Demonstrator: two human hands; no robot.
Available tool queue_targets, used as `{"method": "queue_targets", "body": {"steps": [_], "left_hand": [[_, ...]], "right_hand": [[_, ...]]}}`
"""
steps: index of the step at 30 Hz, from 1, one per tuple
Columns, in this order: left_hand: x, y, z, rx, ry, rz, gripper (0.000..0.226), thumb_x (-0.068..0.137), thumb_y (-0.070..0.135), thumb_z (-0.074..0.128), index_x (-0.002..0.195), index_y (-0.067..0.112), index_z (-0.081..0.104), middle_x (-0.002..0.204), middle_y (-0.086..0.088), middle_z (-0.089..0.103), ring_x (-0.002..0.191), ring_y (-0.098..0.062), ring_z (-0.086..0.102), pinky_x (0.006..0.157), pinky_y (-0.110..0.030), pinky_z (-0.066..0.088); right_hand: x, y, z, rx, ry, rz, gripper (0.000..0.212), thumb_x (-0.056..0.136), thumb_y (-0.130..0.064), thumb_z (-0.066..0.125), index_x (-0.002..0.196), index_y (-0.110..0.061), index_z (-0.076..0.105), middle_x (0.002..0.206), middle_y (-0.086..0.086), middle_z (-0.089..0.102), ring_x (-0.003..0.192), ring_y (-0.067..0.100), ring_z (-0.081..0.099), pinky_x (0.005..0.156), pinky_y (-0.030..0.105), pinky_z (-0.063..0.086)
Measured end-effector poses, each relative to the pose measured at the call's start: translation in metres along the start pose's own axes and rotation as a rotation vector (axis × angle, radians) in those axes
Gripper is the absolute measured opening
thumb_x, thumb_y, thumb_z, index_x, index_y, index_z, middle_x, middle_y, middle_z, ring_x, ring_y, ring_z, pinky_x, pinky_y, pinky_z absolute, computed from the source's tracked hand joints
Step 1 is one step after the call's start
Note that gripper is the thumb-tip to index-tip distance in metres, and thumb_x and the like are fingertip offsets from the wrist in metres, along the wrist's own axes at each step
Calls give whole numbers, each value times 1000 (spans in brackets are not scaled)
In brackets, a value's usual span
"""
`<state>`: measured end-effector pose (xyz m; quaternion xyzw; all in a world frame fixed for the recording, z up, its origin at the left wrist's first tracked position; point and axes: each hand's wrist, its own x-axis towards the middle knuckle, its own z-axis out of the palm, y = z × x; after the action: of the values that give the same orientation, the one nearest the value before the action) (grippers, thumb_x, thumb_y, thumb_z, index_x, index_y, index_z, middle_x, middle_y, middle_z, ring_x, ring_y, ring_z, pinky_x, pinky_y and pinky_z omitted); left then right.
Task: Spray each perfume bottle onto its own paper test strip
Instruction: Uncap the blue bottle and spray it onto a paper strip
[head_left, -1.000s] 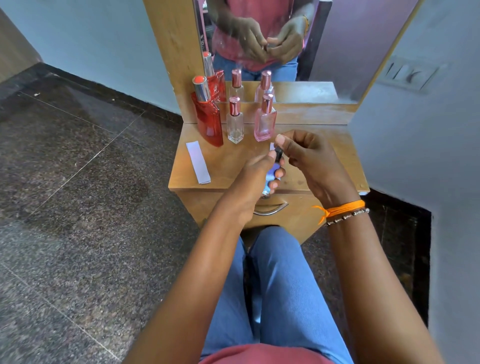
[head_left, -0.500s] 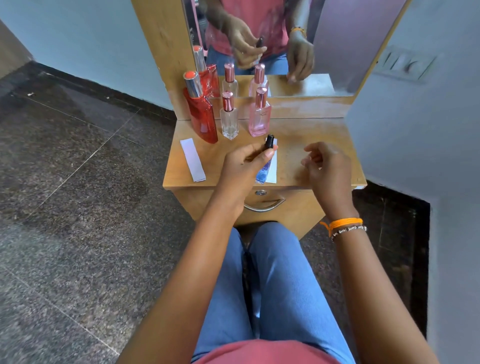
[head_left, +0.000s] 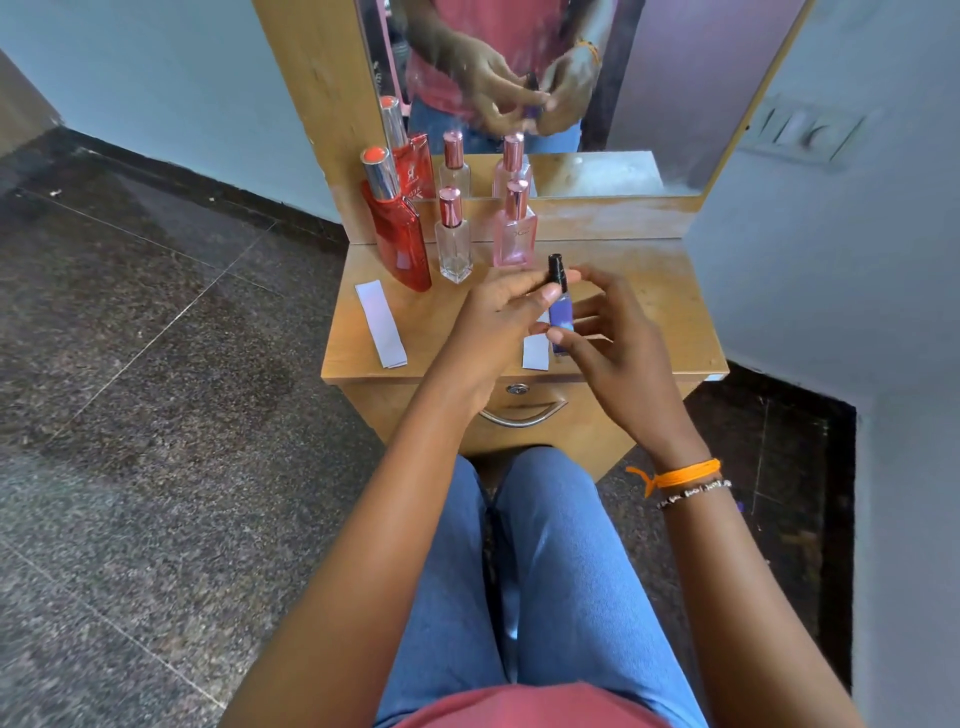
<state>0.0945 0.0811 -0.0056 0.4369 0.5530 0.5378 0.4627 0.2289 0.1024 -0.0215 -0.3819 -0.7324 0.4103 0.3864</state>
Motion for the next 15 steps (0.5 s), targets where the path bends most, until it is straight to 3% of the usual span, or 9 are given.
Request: {"method": "queue_targets", "body": {"steps": [2, 4, 7, 10, 13, 15], "left_hand": [[6, -5, -3, 177, 24, -11, 26, 95, 22, 50, 115, 13, 63, 120, -1, 46, 111, -11, 51, 88, -25, 49], [15, -14, -6, 441, 114, -10, 31, 95, 27, 49, 122, 15, 59, 124, -7, 45, 121, -19, 46, 101, -31, 38], [26, -26, -1, 816, 188, -1, 44, 93, 27, 52, 135, 18, 45, 132, -11, 44, 126, -28, 38, 106, -37, 33], [36, -34, 8, 1089, 214, 14, 50, 91, 31, 54, 137, 14, 41, 139, -12, 42, 127, -31, 35, 103, -39, 34], [41, -38, 15, 1149, 269, 36, 48, 89, 29, 58, 132, 12, 44, 137, -11, 43, 123, -32, 38, 98, -38, 36], [42, -40, 17, 1089, 309, 32, 42, 87, 26, 61, 125, 13, 48, 135, -9, 45, 121, -31, 39, 96, -37, 37]], "right_hand": [[1, 3, -3, -21, 33, 21, 53, 85, -5, 65, 131, -16, 42, 83, -8, 61, 72, 1, 63, 70, 12, 50], [2, 7, -7, -41, 63, 41, 56, 85, -7, 65, 134, -19, 40, 85, -4, 60, 73, 4, 62, 70, 12, 48], [2, 9, -11, -45, 95, 34, 59, 85, -10, 66, 135, -24, 38, 86, -3, 61, 72, 10, 64, 67, 11, 48], [3, 9, -12, -21, 100, 27, 62, 85, -8, 63, 137, -27, 35, 84, -4, 59, 73, 15, 64, 68, 17, 51], [3, 10, -11, -2, 81, 4, 64, 84, -6, 59, 137, -32, 35, 82, -9, 56, 66, 7, 58, 65, 13, 50], [4, 10, -10, 25, 61, 7, 67, 81, -2, 56, 136, -35, 35, 82, -7, 56, 68, 11, 60, 69, 22, 54]]}}
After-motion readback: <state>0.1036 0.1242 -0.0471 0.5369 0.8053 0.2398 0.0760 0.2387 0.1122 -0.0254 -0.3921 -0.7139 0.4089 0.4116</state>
